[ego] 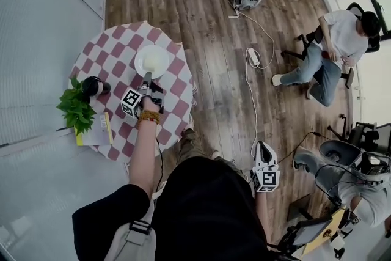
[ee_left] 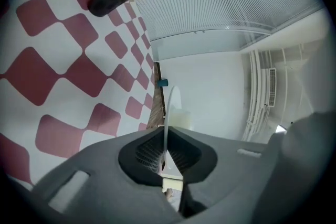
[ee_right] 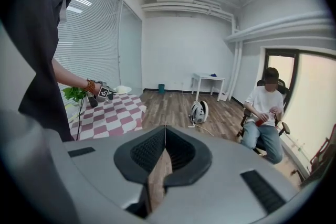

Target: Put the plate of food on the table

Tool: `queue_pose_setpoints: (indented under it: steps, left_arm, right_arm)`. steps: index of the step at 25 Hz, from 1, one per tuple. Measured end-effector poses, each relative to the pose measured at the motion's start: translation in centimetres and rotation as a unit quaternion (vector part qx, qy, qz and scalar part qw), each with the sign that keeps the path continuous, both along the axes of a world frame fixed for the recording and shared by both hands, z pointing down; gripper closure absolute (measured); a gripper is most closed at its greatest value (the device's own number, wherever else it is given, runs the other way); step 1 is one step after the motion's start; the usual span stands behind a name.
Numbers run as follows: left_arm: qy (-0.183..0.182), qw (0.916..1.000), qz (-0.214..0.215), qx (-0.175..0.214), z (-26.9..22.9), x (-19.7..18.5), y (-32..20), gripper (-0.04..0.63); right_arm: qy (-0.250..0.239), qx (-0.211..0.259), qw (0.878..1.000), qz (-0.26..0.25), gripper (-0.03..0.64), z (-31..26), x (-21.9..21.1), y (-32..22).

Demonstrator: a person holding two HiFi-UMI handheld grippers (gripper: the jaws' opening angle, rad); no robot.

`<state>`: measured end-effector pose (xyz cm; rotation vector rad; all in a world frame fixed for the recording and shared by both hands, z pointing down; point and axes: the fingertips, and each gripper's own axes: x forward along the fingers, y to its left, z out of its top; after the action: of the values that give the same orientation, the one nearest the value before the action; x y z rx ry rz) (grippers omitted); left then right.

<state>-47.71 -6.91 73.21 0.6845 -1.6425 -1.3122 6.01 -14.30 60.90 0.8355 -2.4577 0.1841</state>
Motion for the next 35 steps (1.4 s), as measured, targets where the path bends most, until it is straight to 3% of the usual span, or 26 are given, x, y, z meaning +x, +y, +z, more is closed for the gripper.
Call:
queue_pose_setpoints:
  steps: [4, 9, 12, 24, 35]
  left_arm:
    - [0.025, 0.9995, 0.006, -0.019, 3.6, -0.8, -2.4, 0.575]
    - [0.031, 0.9988, 0.015, -0.035, 6.4, -3.1, -5.3, 0.575]
    - [0.055, 0.9971, 0.019, -0.049, 8.7, -2.5, -6.4, 0.575]
    - [0.060, 0.9941, 0.020, -0.088, 12.3, -4.8, -7.0, 0.575]
    - [0.061, 0.9913, 0.017, -0.115, 13.0, -4.4, -7.1, 0.575]
  right_arm:
    - [0.008, -0.002, 0.999, 0.039, 0.606, 0.0, 1.9, 0.0]
    - [0.021, -0.010, 0.997, 0.069, 0.606, 0.6, 2.6, 1.0]
    - [0.033, -0.010, 0.996, 0.082, 0.606, 0.4, 3.3, 0.8]
    - [0.068, -0.010, 0.996, 0.053, 0.606, 1.0, 1.5, 0.9]
    - [0.071, -0.019, 0.995, 0.066, 0.606, 1.0, 2.3, 0.2]
